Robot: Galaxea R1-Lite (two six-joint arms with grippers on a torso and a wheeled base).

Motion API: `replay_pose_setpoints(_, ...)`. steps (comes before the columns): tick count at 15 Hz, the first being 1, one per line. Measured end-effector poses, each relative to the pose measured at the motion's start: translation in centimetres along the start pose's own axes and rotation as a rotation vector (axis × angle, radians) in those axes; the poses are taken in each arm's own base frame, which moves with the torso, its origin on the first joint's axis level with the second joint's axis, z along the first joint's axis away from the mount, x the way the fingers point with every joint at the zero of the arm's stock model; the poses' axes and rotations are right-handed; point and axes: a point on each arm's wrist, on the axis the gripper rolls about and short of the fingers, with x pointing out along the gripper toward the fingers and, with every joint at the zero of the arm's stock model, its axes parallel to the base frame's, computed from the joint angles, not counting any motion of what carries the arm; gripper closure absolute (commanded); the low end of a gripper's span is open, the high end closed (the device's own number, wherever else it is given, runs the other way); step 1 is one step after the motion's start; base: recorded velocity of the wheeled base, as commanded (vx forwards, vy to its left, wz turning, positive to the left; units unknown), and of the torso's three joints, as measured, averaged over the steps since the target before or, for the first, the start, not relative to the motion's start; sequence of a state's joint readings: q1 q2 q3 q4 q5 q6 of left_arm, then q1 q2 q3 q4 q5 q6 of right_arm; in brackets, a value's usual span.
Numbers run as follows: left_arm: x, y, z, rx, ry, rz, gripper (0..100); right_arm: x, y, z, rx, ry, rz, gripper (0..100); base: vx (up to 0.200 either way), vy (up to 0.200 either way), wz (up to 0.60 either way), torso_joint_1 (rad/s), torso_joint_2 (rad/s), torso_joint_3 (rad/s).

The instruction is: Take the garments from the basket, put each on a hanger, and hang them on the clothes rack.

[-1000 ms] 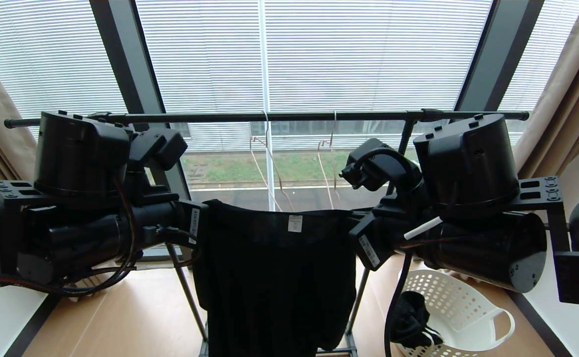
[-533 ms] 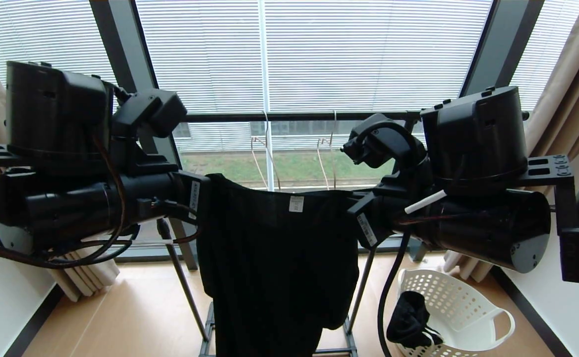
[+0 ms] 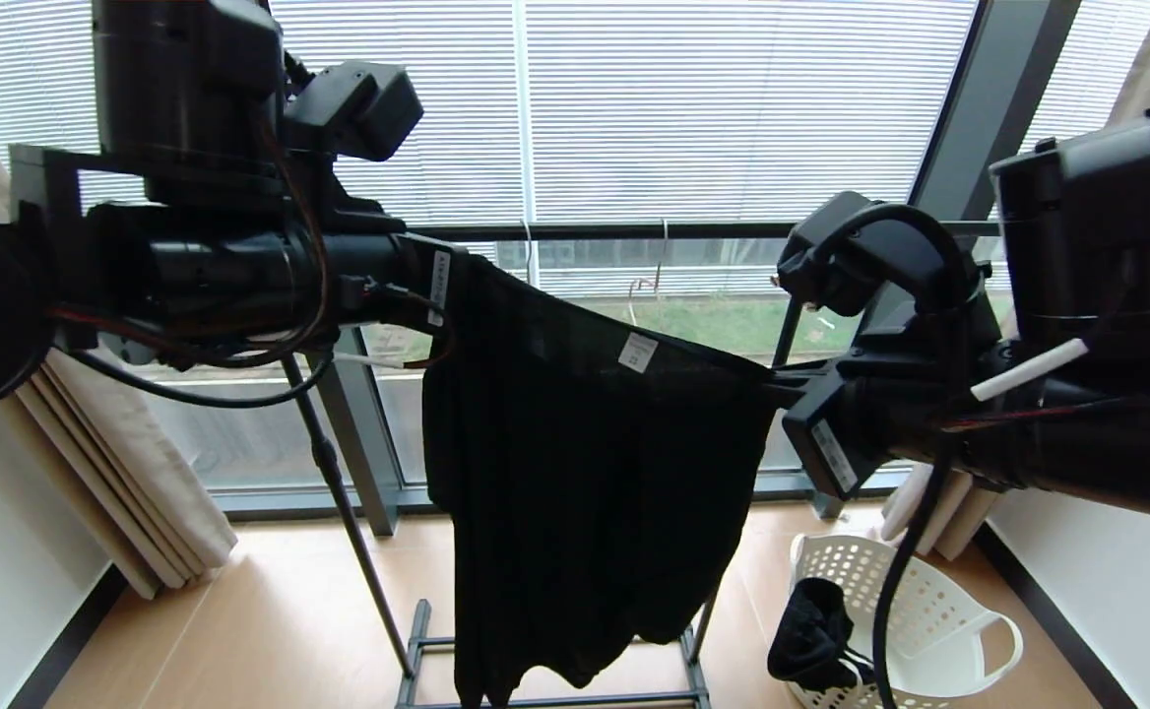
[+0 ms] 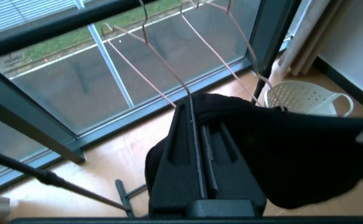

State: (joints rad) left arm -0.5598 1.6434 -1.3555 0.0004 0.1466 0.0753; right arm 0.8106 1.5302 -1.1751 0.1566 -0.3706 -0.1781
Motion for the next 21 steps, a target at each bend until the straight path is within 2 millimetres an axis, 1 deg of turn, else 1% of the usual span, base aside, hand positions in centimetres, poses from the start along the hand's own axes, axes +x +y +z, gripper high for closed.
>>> replay_pose_setpoints(2, 1.5, -0.3, 1.2, 0.017, -0.022, -0.005, 100, -2.4, 1.6, 0.1, -0.047, -0.015, 0.082, 100, 0.000, 0.000, 0.00, 0.000, 0.00, 0.000)
replay_pose_setpoints(3, 1.9, -0.7, 1.7, 0.023, -0.025, -0.015, 100, -3.2, 2.3, 0.2, -0.062, -0.036, 0.116, 100, 0.000, 0.000, 0.00, 0.000, 0.00, 0.000)
replay_pose_setpoints(5, 2.6, -1.6, 2.8, 0.031, -0.036, -0.038, 100, -4.2, 3.8, 0.7, -0.069, -0.070, 0.184, 100, 0.000, 0.000, 0.00, 0.000, 0.00, 0.000)
replay_pose_setpoints(8, 3.3, -2.8, 3.6, 0.040, -0.037, -0.068, 100, -3.9, 6.2, 1.9, -0.019, -0.085, 0.268, 100, 0.000, 0.000, 0.00, 0.000, 0.00, 0.000)
replay_pose_setpoints(10, 3.5, -3.4, 3.9, 0.044, -0.037, -0.083, 100, -3.3, 7.6, 2.8, 0.026, -0.084, 0.298, 100, 0.000, 0.000, 0.00, 0.000, 0.00, 0.000)
replay_pose_setpoints(14, 3.5, -4.2, 4.0, 0.050, -0.039, -0.101, 100, -2.2, 9.9, 4.4, 0.148, -0.080, 0.339, 100, 0.000, 0.000, 0.00, 0.000, 0.00, 0.000)
replay_pose_setpoints(17, 3.6, -4.2, 3.6, 0.052, -0.017, -0.104, 100, -1.7, 10.4, 4.4, 0.155, -0.068, 0.341, 100, 0.000, 0.000, 0.00, 0.000, 0.00, 0.000)
replay_pose_setpoints(20, 3.4, -3.9, 3.6, 0.050, -0.011, -0.098, 100, -2.0, 9.5, 3.9, 0.172, -0.057, 0.319, 100, 0.000, 0.000, 0.00, 0.000, 0.00, 0.000)
replay_pose_setpoints(21, 3.1, -3.7, 3.6, 0.051, 0.000, -0.094, 100, -1.9, 8.7, 3.6, 0.181, -0.052, 0.298, 100, 0.000, 0.000, 0.00, 0.000, 0.00, 0.000)
